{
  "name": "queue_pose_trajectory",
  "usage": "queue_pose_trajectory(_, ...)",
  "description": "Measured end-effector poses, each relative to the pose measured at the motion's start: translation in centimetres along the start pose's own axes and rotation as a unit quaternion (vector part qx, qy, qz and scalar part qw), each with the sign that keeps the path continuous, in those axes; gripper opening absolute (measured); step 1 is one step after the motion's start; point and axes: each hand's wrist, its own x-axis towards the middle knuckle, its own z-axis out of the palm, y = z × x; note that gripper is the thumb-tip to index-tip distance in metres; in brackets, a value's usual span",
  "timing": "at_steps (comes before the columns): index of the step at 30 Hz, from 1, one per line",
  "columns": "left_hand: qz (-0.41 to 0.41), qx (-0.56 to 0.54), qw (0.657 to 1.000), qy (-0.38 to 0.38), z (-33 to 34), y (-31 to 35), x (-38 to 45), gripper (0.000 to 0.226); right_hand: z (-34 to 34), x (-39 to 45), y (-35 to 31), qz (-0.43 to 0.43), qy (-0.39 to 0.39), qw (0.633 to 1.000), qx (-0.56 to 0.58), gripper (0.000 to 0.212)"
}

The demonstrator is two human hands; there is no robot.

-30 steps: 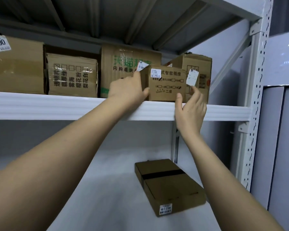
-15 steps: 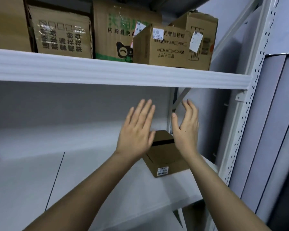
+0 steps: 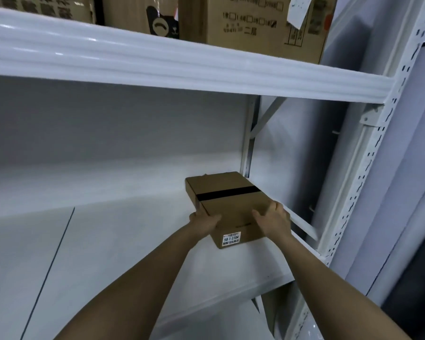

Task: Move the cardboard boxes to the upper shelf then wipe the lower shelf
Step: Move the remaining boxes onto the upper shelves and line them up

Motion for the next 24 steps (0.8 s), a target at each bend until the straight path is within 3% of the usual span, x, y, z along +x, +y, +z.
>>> queue_pose_trajectory(4, -0.073, -0.081, 0.994, -0.013, 1.9, -0.2, 3.0, 0.072, 1.2, 4.0, 2.6, 0.029, -0.026, 0.999, -0.021, 0.071)
queue_pose_trajectory(9, -0.127, -0.173, 0.976, 0.033, 3.4, 0.1, 5.5, 0.063, 2.3, 7.8, 5.3, 0.101, -0.054, 0.993, 0.012, 0.069)
queue_pose_trajectory(13, -0.152, -0.223, 0.963, 0.029, 4.3, -0.3, 7.1, 0.054, 3.4, 9.8, 7.1, 0.115, -0.066, 0.988, 0.073, 0.053)
queue_pose_trajectory(17, -0.165, -0.253, 0.953, 0.03, 4.4, -1.2, 8.3, 0.048, 4.1, 11.3, 8.3, 0.133, -0.088, 0.982, 0.101, 0.051)
queue_pose_trajectory(21, -0.187, -0.277, 0.941, 0.05, 3.2, -1.8, 8.7, 0.037, 4.1, 11.6, 8.8, 0.144, -0.148, 0.959, 0.196, 0.038)
queue_pose_trajectory(24, -0.191, -0.277, 0.94, 0.058, 2.3, -2.2, 8.4, 0.038, 3.6, 11.4, 8.7, 0.163, -0.218, 0.917, 0.29, 0.049)
